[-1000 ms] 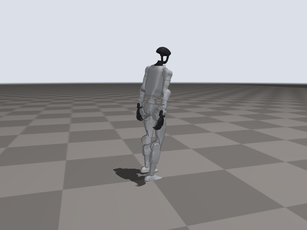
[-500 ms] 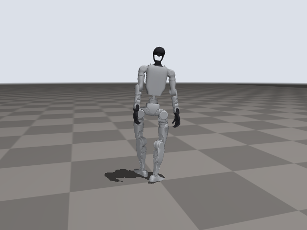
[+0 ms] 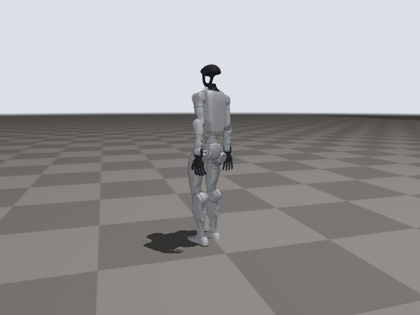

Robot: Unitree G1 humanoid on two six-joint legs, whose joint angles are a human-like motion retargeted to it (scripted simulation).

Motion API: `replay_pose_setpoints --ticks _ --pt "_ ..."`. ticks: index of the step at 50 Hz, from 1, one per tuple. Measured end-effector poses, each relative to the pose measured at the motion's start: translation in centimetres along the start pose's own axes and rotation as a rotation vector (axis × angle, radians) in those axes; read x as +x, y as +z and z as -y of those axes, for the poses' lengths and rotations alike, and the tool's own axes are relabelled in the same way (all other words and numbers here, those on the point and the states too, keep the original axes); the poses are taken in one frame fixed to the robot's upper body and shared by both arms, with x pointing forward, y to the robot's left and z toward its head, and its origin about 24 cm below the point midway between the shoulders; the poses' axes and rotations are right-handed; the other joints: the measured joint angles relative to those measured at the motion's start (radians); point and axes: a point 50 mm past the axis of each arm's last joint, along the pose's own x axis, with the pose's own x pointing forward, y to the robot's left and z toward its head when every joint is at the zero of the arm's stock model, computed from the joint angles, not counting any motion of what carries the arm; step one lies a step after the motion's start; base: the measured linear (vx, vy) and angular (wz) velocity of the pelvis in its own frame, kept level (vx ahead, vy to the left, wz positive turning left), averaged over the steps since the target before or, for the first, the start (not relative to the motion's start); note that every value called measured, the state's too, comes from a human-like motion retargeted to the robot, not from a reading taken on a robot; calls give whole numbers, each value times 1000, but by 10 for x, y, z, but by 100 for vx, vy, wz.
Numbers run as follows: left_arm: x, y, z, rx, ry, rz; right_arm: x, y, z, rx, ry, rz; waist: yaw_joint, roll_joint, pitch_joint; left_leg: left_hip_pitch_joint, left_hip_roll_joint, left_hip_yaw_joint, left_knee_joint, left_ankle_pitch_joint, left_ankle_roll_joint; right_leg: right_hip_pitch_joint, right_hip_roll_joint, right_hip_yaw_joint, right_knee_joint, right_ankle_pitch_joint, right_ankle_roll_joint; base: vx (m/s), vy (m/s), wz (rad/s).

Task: In place motions

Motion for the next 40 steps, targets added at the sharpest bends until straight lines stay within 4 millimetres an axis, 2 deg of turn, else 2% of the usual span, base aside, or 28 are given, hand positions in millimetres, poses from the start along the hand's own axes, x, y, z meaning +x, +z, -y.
replay_pose_setpoints --ticks 3,5,7,13,17,22,26,30,40 --pt "0 -4 0 -4 -1 -25 0 -3 -4 11 31 -22 42 -2 -16 23 -8 -39 -17 8 -3 37 -42 -154 14 -42 24 13 -13 62" --pt "0 -11 5 -2 -2 -51 0 -8 -6 25 47 -41 89 1 -28 30 -6 -46 -17 8 -8 50 -37 -123 9 -49 25 12 -12 39" --pt "1 -15 12 -8 1 -64 0 -7 -5 43 57 -39 109 2 -26 38 -9 -62 -13 6 -6 67 -44 -178 -4 -47 16 4 -11 39" --pt "0 -33 24 34 -51 -112 0 -7 -4 52 53 -37 -7 41 -72 67 -56 -180 -39 28 51 125 6 -284 -63 -57 -3 8 -8 100" --pt "1 -29 19 90 13 -94 0 -8 -7 85 57 -37 21 40 -79 67 -42 -167 -39 23 34 137 13 -278 -76 -54 -12 1 -4 -13" --pt "0 -23 13 149 -16 -102 0 -13 -12 90 86 -59 97 34 -76 52 -12 -118 -20 12 1 141 20 -219 -77 -50 -23 4 -3 -50" --pt "0 -21 11 130 -13 -108 -1 -18 -14 56 81 -75 127 36 -84 28 10 -79 -12 12 -16 133 31 -177 -85 -41 -28 1 -1 -45" --pt "1 -16 9 119 39 -81 -1 -25 -17 58 87 -104 64 42 -99 53 14 -143 -47 15 -26 129 27 -230 -88 -46 -26 -2 0 61" --pt "1 -9 12 118 8 -58 -3 -38 -24 99 103 -152 69 44 -95 57 30 -119 -63 27 -39 133 45 -202 -90 -49 -39 0 0 -11"
